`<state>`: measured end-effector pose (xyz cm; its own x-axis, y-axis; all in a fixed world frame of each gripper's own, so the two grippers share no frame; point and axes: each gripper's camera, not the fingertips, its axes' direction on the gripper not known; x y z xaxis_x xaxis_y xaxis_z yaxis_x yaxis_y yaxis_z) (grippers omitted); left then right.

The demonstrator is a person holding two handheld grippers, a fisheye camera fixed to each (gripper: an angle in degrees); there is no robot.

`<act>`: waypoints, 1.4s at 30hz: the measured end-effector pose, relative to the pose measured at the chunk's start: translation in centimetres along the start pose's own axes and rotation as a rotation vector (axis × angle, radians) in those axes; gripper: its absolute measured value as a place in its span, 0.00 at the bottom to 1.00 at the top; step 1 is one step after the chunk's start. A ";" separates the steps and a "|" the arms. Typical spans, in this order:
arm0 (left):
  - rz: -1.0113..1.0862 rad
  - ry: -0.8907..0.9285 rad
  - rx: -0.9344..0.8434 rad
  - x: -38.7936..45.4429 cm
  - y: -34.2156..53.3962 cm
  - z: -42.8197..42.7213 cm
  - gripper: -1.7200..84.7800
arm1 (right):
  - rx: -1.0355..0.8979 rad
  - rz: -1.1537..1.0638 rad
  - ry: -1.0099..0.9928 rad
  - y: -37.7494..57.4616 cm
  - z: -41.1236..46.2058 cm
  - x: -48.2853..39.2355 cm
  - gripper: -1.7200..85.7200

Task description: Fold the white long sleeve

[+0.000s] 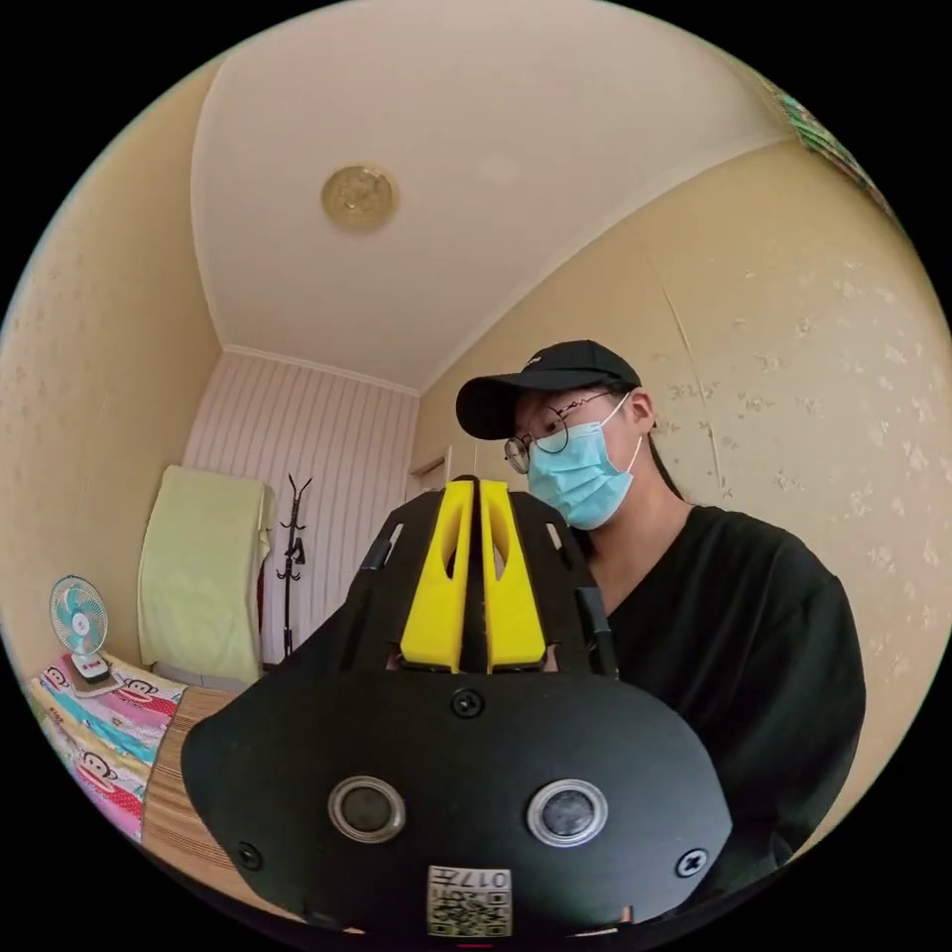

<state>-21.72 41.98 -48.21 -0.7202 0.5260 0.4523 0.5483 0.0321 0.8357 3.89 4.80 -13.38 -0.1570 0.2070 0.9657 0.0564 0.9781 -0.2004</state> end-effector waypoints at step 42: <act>-0.430 -1.357 -0.285 -6.9 35.6 15.8 0.08 | -0.373 -0.536 0.777 8.9 17.7 -19.2 0.26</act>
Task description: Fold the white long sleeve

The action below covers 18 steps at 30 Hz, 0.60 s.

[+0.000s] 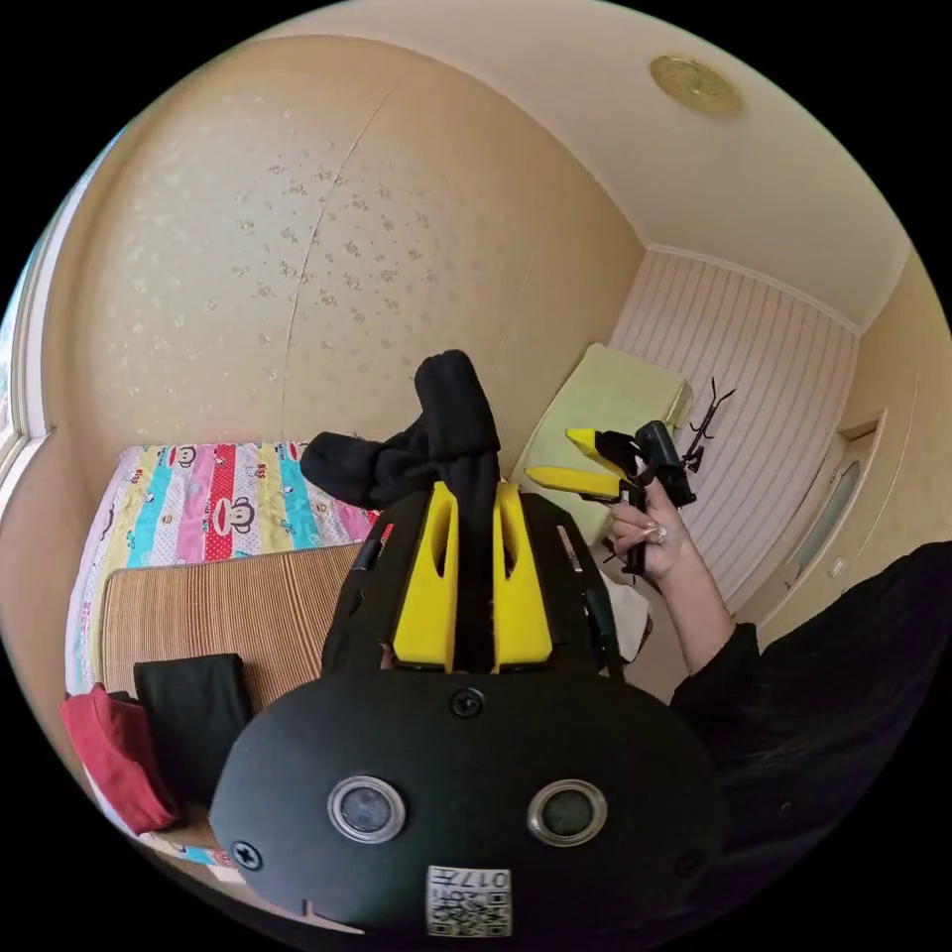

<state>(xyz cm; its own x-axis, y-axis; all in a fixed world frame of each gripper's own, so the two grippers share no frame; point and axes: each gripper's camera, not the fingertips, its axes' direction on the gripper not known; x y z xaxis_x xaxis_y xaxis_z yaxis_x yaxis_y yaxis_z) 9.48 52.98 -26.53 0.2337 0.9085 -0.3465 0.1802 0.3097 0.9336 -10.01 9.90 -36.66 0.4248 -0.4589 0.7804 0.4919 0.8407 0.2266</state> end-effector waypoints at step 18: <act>0.362 0.052 -0.068 6.7 2.1 3.7 0.11 | -0.047 0.046 -0.344 6.6 4.8 -4.3 0.16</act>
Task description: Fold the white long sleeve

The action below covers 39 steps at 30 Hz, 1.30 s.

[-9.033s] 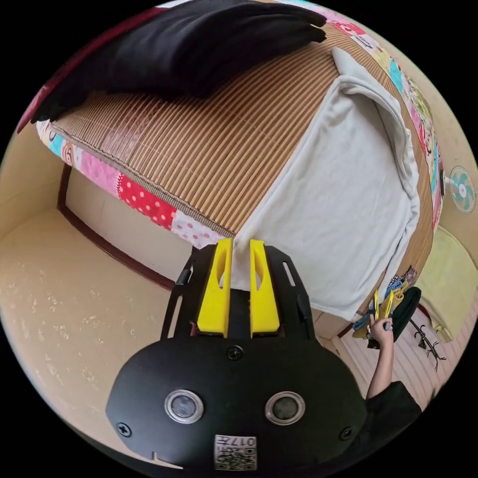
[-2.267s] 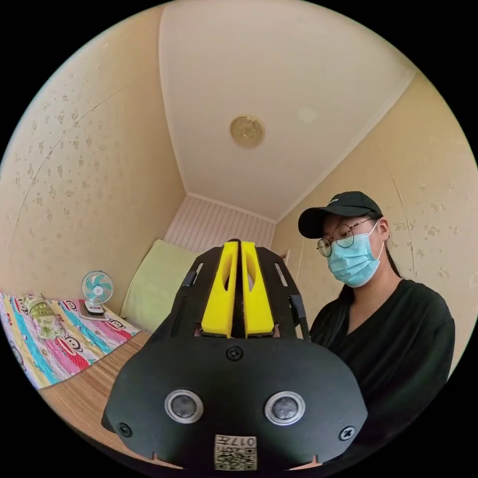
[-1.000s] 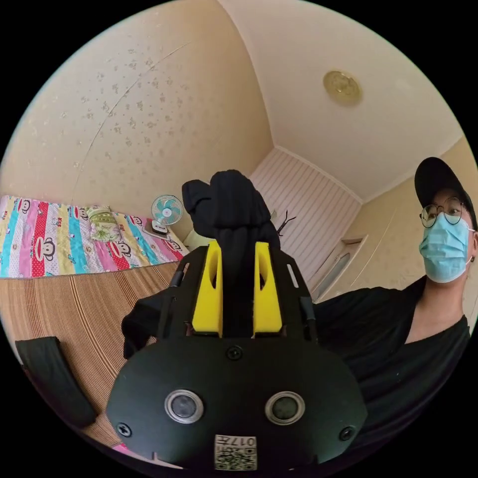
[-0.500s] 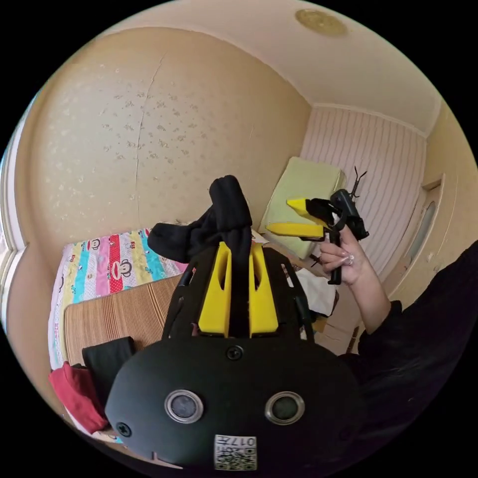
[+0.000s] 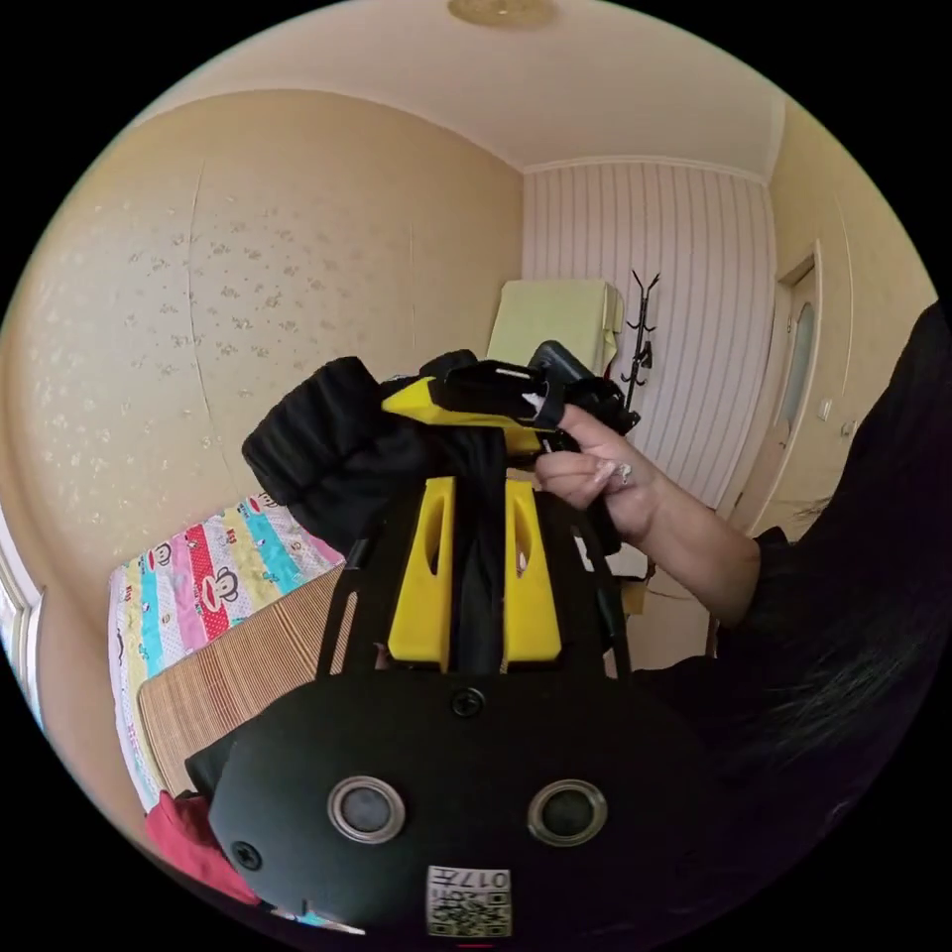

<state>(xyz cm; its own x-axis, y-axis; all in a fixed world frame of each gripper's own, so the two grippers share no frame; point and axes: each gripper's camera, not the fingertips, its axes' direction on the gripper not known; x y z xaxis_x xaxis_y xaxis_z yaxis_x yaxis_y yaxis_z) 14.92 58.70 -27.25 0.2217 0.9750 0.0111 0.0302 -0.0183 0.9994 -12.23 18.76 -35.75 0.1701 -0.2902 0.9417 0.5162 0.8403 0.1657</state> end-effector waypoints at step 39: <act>-0.295 -0.049 0.402 -44.6 -41.5 -28.6 0.07 | 0.192 -0.591 1.100 -30.3 -8.0 -25.6 0.14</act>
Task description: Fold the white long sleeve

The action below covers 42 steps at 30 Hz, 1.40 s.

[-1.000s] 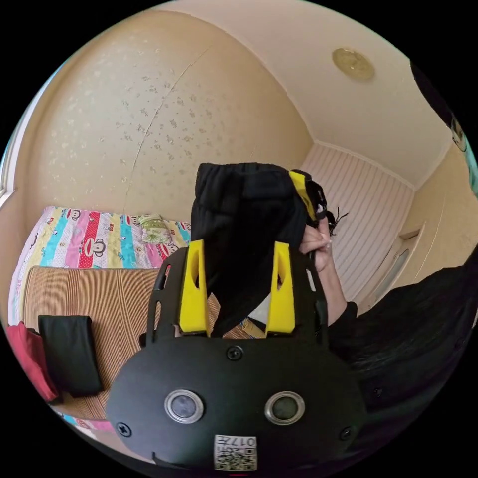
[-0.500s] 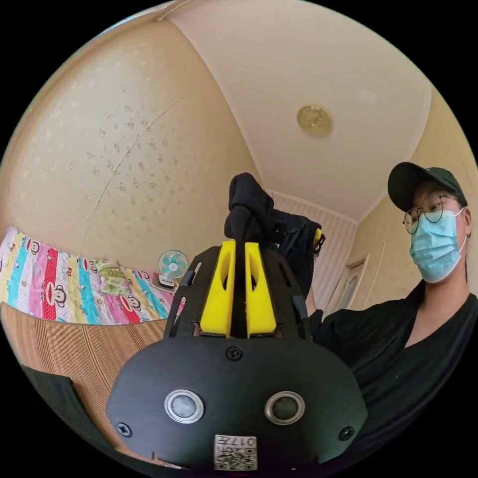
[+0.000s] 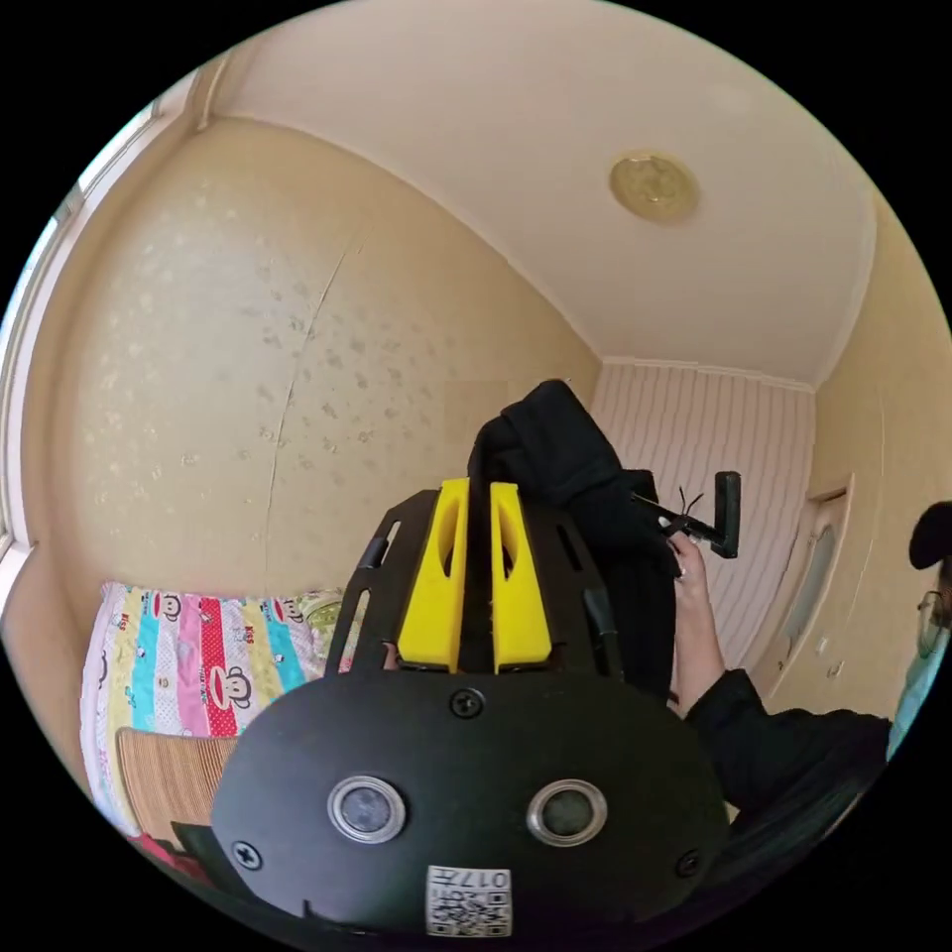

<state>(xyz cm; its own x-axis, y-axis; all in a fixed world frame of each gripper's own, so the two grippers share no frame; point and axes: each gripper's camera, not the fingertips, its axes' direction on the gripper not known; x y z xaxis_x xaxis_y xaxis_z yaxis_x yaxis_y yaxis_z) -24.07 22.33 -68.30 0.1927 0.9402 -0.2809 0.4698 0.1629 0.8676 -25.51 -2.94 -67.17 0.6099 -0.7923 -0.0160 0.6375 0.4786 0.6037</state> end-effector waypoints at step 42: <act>-0.887 -0.762 -1.221 -43.9 58.0 -20.2 0.12 | -1.364 0.476 -0.320 64.6 42.7 21.0 0.15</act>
<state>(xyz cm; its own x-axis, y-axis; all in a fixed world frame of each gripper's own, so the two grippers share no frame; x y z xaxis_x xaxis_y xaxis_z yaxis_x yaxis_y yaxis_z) -22.67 -3.46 2.67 0.7668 0.1507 -0.6240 -0.1687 0.9852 0.0306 8.43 -4.82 5.53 0.8718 -0.4236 0.2461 0.4623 0.5451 -0.6994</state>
